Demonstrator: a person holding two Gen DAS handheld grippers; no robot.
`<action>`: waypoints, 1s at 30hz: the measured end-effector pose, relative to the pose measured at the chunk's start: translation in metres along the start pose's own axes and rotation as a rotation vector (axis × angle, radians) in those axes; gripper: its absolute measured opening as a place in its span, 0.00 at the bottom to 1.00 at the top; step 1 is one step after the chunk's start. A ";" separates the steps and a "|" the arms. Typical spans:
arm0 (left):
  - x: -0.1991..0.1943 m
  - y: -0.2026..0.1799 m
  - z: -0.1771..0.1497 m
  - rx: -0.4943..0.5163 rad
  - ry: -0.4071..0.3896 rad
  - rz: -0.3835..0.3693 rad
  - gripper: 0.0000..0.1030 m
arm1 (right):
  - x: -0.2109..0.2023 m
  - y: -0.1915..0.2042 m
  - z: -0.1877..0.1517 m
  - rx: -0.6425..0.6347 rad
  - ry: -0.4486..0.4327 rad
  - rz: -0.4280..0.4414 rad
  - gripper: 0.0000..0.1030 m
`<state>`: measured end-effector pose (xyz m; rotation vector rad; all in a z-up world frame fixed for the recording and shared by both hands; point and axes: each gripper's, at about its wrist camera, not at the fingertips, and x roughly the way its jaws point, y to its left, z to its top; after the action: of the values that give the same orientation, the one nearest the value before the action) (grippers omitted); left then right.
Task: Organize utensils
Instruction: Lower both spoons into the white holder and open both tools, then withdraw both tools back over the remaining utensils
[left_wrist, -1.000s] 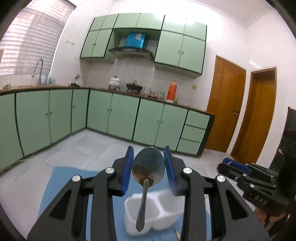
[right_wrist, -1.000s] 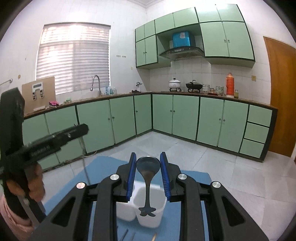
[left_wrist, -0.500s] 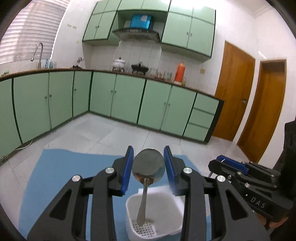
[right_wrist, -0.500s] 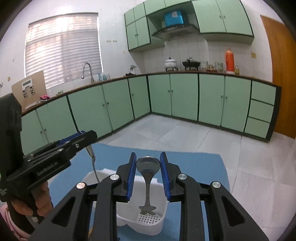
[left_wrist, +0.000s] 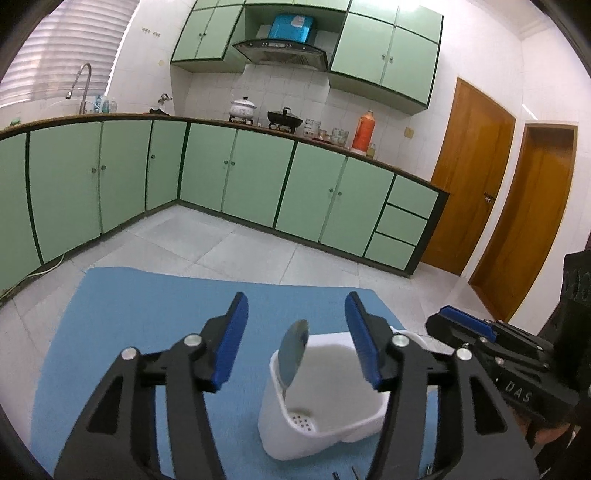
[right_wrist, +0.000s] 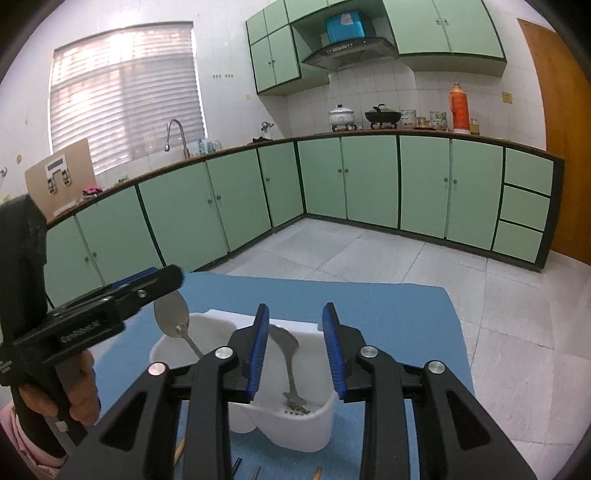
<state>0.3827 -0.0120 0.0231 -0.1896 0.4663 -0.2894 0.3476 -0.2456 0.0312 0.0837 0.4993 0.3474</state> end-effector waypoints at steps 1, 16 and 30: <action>-0.006 0.000 -0.001 0.004 -0.006 0.006 0.58 | -0.006 -0.001 -0.002 0.004 -0.009 0.000 0.33; -0.124 0.015 -0.076 0.049 0.031 0.140 0.87 | -0.107 0.015 -0.076 0.032 -0.110 -0.104 0.76; -0.196 -0.003 -0.191 0.065 0.072 0.325 0.88 | -0.162 0.050 -0.179 0.036 -0.115 -0.271 0.91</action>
<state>0.1251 0.0257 -0.0627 -0.0387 0.5499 0.0068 0.1132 -0.2556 -0.0436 0.0694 0.3971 0.0680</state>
